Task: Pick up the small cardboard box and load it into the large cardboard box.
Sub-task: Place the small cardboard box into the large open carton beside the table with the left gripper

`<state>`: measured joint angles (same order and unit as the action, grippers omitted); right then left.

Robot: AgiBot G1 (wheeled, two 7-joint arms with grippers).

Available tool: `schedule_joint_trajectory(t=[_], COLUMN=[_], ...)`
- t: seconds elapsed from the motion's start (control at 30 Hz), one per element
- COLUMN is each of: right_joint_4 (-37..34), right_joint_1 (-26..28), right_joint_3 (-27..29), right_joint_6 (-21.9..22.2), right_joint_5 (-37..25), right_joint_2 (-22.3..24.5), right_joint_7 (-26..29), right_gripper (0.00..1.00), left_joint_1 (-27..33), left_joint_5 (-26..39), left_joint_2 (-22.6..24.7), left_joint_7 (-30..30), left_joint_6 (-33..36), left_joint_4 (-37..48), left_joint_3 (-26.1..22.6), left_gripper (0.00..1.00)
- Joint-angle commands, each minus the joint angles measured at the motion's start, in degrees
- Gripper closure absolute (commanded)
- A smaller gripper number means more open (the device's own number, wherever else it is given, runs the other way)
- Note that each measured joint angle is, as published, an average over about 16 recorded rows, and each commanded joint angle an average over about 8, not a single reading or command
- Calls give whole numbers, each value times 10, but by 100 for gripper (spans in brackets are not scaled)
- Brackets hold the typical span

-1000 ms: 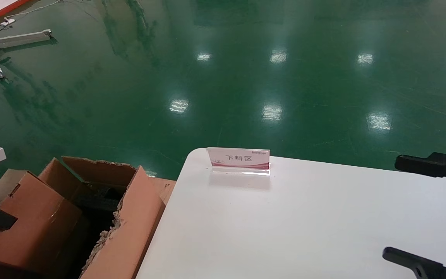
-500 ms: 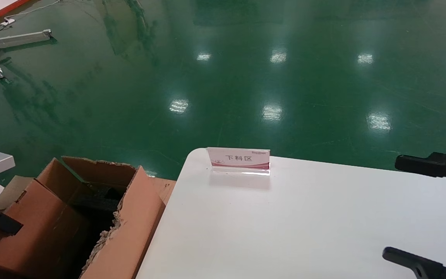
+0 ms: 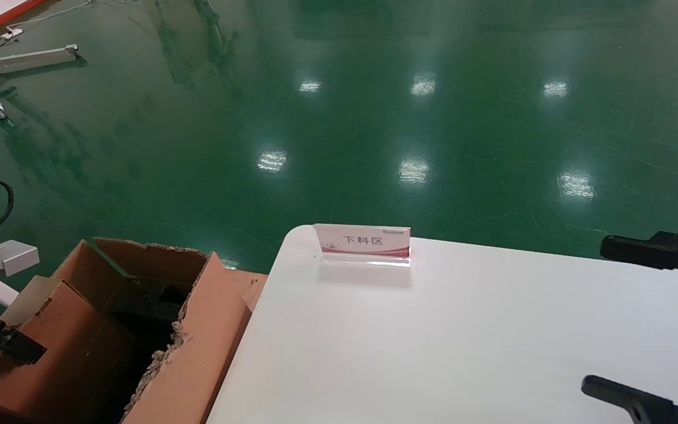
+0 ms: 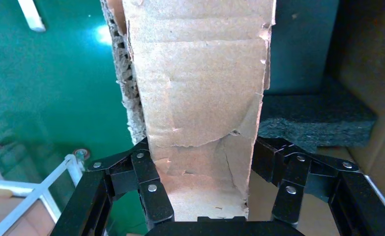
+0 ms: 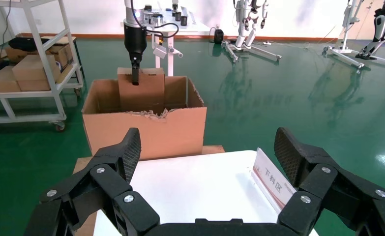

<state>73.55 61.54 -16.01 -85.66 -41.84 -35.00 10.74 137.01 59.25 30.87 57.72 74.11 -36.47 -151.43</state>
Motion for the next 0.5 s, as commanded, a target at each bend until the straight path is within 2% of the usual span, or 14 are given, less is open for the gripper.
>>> schedule_joint_trajectory(t=[0.03,0.27,0.3,0.5], right_joint_4=[0,0,0,0], right_joint_1=[0,0,0,0], right_joint_3=[0,0,0,0], right_joint_6=[0,0,0,0], right_joint_5=[0,0,0,0], right_joint_2=[0,0,0,0], right_joint_7=[0,0,0,0], right_gripper=[0,0,0,0], left_joint_1=[-9,-34,-37,-52], left_joint_5=[1,5,6,6], left_joint_2=[3,13,14,20], left_joint_7=[2,9,10,15], left_joint_6=[-5,-16,-17,-22], left_joint_4=[2,9,10,13], left_joint_3=[0,0,-1,0], left_gripper=[100,99,91,16])
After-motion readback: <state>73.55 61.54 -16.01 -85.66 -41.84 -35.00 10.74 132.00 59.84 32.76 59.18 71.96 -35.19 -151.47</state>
